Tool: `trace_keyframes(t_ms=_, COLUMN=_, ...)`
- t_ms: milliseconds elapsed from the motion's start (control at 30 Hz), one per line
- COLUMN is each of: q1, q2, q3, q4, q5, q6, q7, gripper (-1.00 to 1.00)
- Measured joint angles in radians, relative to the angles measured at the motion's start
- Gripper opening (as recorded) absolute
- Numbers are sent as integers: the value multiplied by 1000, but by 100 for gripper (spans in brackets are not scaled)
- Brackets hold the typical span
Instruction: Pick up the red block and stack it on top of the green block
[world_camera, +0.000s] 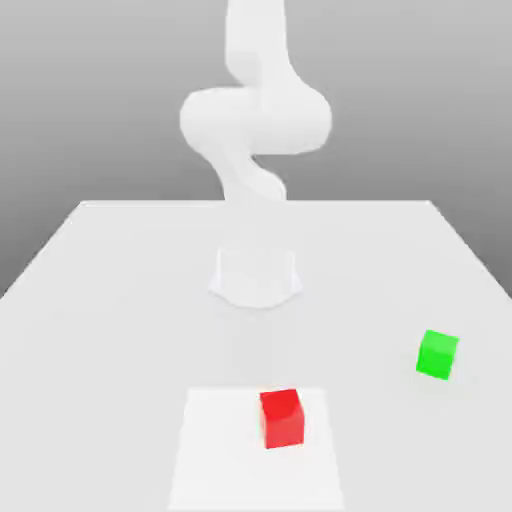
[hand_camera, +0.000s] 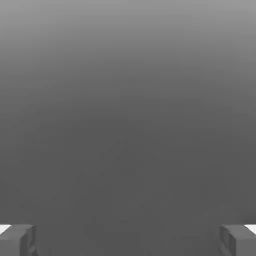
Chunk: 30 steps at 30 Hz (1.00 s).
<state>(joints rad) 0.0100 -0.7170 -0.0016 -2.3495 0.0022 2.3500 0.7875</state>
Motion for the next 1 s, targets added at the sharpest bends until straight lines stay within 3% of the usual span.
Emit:
trace_keyframes(t_ms=633, q1=59, q2=703, q3=17, q4=-401, q5=1, q6=418, q7=-92, gripper=0)
trace_keyframes(t_ms=833, q1=64, q2=921, q3=10, q4=-392, q5=-10, q6=596, q7=-88, gripper=0)
trace_keyframes(t_ms=867, q1=66, q2=953, q3=9, q4=-388, q5=-11, q6=624, q7=-87, gripper=-100)
trace_keyframes(t_ms=1000, q1=65, q2=953, q3=9, q4=-388, q5=-13, q6=624, q7=-85, gripper=-100)
